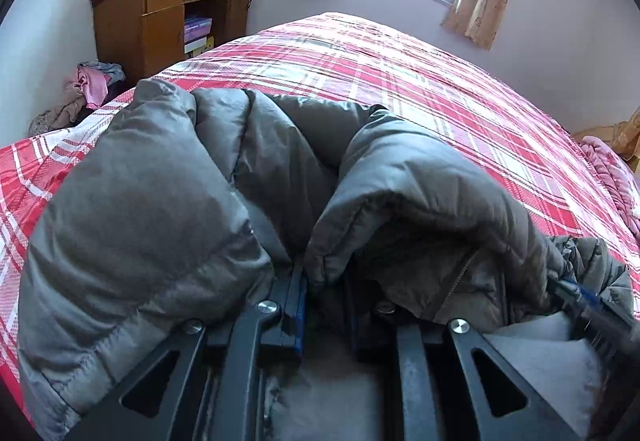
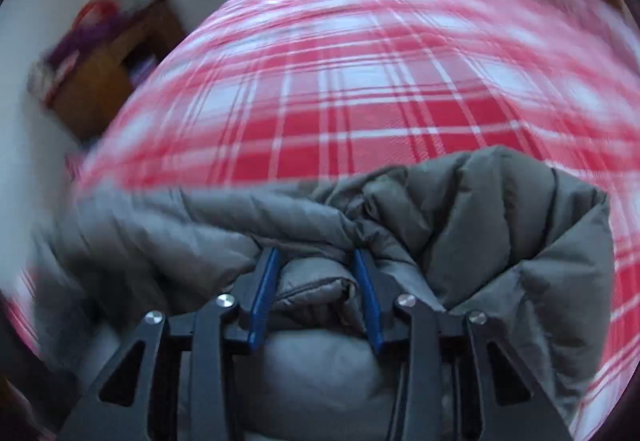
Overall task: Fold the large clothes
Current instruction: 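Lift the hem with both grippers and fold it toward the collar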
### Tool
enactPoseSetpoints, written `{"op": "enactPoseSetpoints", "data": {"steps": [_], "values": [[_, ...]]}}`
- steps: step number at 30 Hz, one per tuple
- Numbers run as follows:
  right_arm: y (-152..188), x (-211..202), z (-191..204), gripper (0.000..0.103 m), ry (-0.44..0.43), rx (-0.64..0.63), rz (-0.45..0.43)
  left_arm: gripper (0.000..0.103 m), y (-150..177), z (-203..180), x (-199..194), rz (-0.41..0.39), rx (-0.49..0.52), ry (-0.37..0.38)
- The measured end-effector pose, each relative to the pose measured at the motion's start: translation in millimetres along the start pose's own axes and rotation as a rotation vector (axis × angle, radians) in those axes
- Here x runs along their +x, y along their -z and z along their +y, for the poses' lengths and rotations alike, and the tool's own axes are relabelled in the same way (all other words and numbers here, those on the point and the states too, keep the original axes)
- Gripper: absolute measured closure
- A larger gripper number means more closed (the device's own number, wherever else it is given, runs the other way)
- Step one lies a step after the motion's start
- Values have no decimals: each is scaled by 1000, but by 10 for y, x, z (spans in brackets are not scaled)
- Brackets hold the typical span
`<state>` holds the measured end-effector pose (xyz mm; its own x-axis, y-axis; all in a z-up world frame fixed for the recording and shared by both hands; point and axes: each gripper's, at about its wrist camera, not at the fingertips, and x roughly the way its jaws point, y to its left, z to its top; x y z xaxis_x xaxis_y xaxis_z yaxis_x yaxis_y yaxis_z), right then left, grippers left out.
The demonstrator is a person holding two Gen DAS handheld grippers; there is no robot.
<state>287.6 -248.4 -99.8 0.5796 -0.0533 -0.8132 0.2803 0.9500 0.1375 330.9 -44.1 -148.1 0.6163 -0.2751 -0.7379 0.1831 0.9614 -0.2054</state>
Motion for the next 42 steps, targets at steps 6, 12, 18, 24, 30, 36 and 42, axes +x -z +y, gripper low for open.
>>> {"op": "enactPoseSetpoints", "data": {"steps": [6,12,18,24,30,36,42], "values": [[188,-7,172,61,102,-135,-85,87,16,25,-609,17,63,8],[194,-28,147,61,90,-129,-104,86,-336,-279,-1151,-134,111,106],[211,-58,139,61,79,-126,-115,84,-772,-800,-593,-103,195,95],[215,-65,127,60,69,-122,-120,84,-264,-286,191,44,133,27],[217,-73,168,60,78,-138,-118,84,-210,-257,243,15,117,27],[153,-190,181,58,62,-139,-115,84,-176,-276,226,3,133,10],[36,-365,-170,36,59,-16,-108,84,-179,-314,228,-3,154,-15]]}}
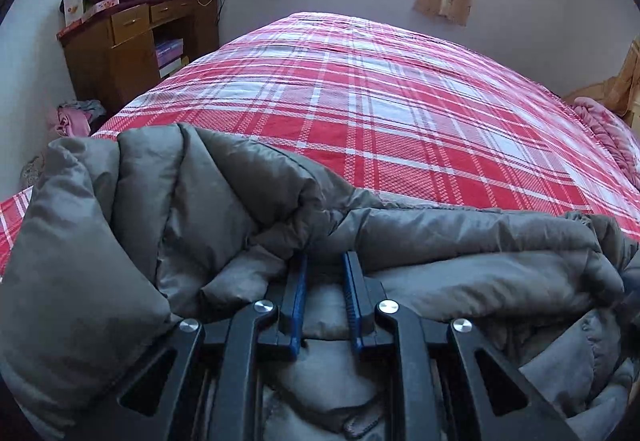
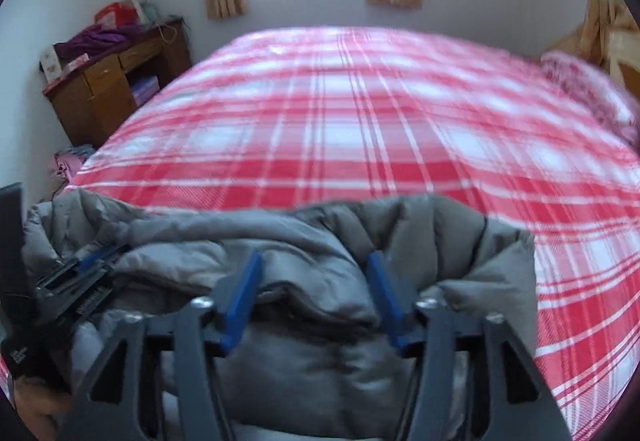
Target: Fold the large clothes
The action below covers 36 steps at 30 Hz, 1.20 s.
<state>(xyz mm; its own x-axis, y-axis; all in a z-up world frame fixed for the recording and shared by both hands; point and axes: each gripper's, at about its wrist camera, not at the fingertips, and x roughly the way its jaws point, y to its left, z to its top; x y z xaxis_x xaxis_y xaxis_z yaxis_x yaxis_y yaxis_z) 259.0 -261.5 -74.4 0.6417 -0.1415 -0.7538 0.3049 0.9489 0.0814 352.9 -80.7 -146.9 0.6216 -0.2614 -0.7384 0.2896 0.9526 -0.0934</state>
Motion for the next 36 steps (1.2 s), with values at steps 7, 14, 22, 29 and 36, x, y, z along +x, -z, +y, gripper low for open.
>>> {"op": "enactPoseSetpoints", "data": {"steps": [7,14,22,29,36], "values": [[196,321,-17,31,-3,-26,75,84,2,-63,3,-4,34,-43],[225,332,40,29,71,-72,46,84,-12,-155,21,0,77,-93],[147,-161,-78,25,11,-37,41,84,-4,58,-823,9,142,65],[543,-2097,-522,25,-45,-76,-231,43,653,852,-2165,-68,111,163],[1499,-3449,-1107,23,-28,-93,-237,35,1779,1575,-2977,-21,35,134]]}}
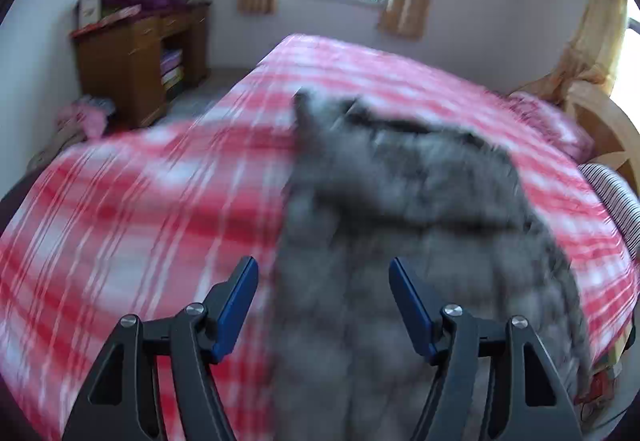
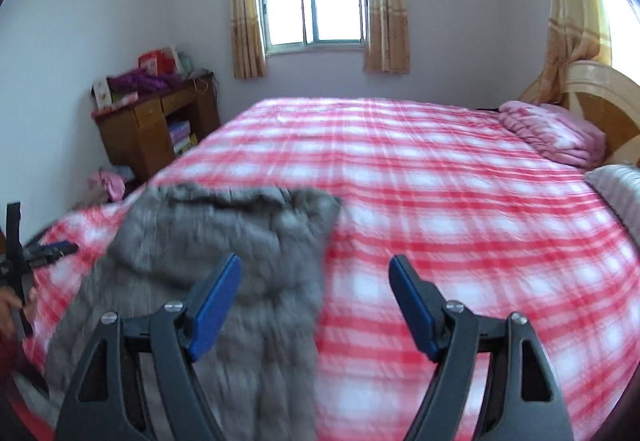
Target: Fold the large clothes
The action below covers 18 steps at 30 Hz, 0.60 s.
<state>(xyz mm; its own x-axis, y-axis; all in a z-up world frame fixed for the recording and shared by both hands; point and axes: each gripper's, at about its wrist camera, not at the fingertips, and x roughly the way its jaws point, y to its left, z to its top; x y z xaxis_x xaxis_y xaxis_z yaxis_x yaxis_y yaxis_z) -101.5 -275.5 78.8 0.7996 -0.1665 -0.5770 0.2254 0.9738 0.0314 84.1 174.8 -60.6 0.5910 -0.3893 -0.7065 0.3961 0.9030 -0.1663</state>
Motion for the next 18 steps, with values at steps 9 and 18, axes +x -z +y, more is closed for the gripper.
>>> {"op": "enactPoseSetpoints", "data": {"steps": [9,18], "values": [[1263,-33,150,14,-51,24,270,35,1095,198,-186,134,-149,28],[1930,291,130,25,-119,157,407,35,1463,28,-244,162,-95,66]]}}
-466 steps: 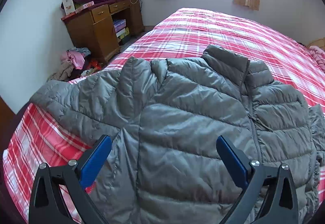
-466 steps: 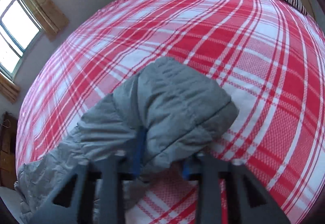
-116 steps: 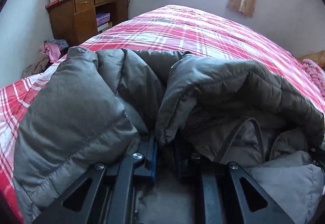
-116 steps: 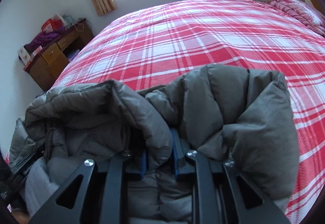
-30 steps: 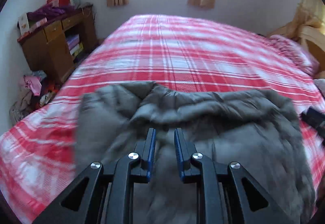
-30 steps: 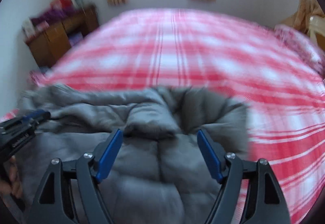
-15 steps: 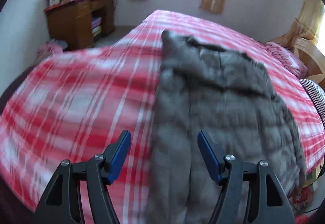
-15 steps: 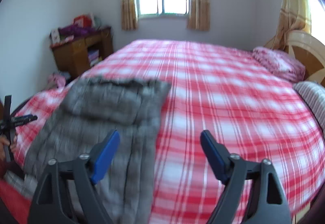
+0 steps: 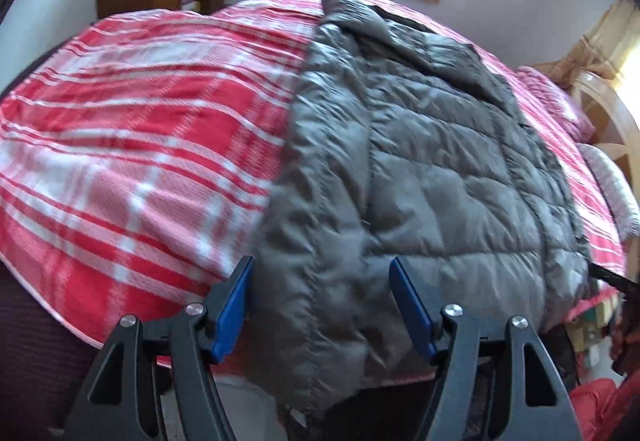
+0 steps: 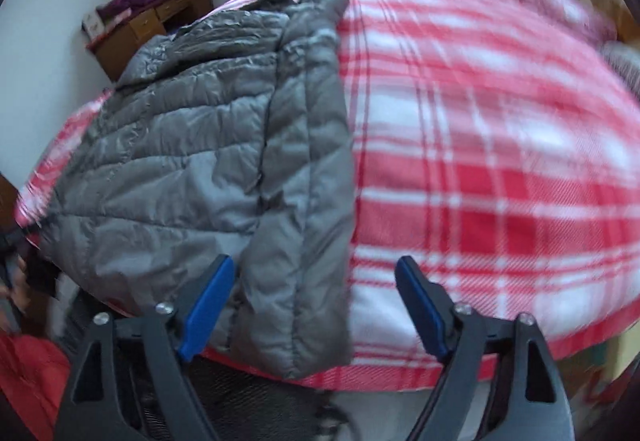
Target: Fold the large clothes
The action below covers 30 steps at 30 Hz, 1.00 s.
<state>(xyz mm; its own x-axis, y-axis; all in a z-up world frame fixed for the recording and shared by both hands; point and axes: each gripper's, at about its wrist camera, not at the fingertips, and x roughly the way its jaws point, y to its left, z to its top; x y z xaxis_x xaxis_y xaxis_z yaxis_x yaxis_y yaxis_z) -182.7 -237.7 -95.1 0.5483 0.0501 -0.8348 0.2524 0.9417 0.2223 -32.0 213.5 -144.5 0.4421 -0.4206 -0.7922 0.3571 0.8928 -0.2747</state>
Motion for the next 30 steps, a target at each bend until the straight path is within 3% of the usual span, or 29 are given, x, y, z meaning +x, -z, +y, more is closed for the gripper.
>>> {"op": "enactPoseSetpoints", "data": {"steps": [4,8,12,13,17,23,30], "values": [[120,206,69,36,-73,24,84,35,82,-39,142,46,58,-33],[107,299,64,47,-88,44,92,37,114,42,135,30,16,16],[63,291,39,77,-141,69,107,74,132,126,106,36,-42,104],[57,286,25,82,-163,86,106,78,122,116,96,34,-50,126],[12,218,43,87,-210,120,77,88,72,43,-57,3,-40,178],[-61,-295,34,90,-355,147,-44,90,-76,-20,-657,-119,-54,397],[-144,-978,5,90,-494,166,-182,90,-215,-234,-1443,-238,34,601]]}}
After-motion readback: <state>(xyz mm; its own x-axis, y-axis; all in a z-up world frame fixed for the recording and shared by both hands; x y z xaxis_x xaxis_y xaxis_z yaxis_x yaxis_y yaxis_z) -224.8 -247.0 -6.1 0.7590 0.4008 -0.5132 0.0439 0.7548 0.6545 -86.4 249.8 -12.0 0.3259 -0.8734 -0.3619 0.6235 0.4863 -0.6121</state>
